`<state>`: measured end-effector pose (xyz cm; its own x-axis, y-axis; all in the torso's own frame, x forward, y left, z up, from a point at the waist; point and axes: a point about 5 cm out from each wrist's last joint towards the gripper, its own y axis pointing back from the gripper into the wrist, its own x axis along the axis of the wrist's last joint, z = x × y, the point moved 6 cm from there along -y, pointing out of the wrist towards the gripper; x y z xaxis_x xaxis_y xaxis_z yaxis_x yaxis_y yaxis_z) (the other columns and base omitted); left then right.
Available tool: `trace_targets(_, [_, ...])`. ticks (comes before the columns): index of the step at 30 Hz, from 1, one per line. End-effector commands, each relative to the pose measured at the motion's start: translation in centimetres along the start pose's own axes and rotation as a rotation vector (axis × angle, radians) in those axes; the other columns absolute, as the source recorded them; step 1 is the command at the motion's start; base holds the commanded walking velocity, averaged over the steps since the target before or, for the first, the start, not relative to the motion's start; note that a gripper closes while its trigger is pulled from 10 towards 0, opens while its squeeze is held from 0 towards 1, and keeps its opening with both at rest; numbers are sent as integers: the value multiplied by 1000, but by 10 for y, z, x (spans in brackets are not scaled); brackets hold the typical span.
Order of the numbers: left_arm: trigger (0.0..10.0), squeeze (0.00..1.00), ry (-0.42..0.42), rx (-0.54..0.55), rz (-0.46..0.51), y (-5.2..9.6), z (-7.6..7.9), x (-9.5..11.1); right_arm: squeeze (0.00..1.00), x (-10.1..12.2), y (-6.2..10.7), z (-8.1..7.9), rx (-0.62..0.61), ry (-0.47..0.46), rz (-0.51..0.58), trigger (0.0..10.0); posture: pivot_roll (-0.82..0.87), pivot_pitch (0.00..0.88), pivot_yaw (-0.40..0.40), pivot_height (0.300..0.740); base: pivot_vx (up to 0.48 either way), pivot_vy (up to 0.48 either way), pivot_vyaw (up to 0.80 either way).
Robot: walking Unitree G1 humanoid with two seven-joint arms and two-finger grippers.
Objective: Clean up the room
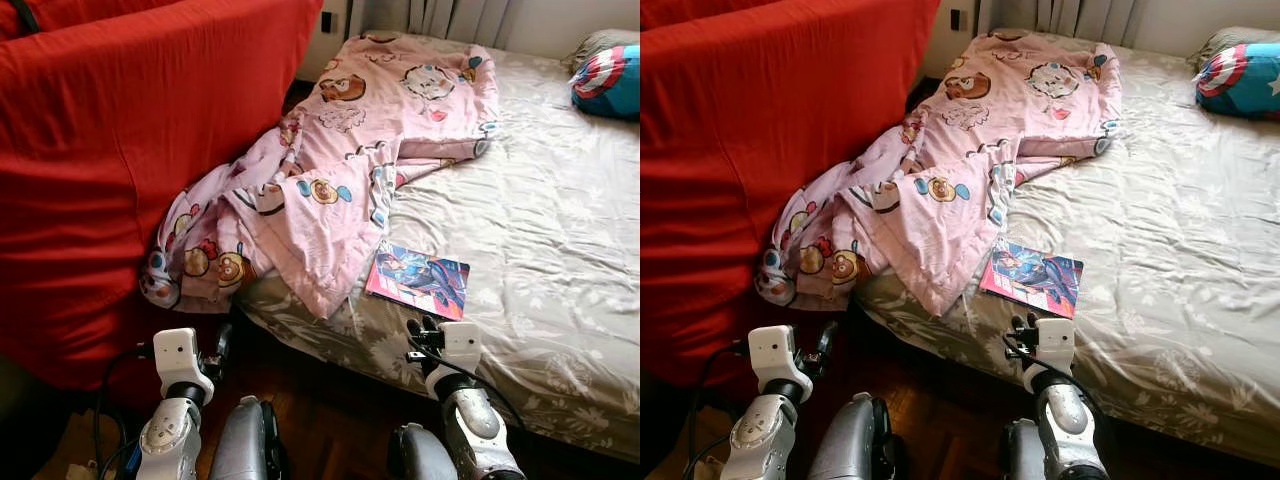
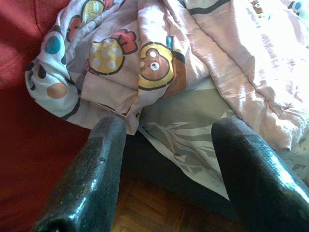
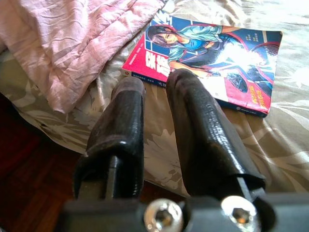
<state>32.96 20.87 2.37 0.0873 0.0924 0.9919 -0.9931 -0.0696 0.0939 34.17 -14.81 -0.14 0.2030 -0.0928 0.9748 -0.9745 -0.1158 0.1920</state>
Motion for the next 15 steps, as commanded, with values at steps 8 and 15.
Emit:
trace_targets(8, [10000,0,1,-5,-27,4,-1,-7,0,-6,4,0,-4,-9,-10,10000,4,181,-5,601,0,0,0])
trace_targets(15, [10000,0,8,-14,-27,3,1,-6,0,-3,3,-2,8,-18,0,10000,5,182,-4,601,198,0,0])
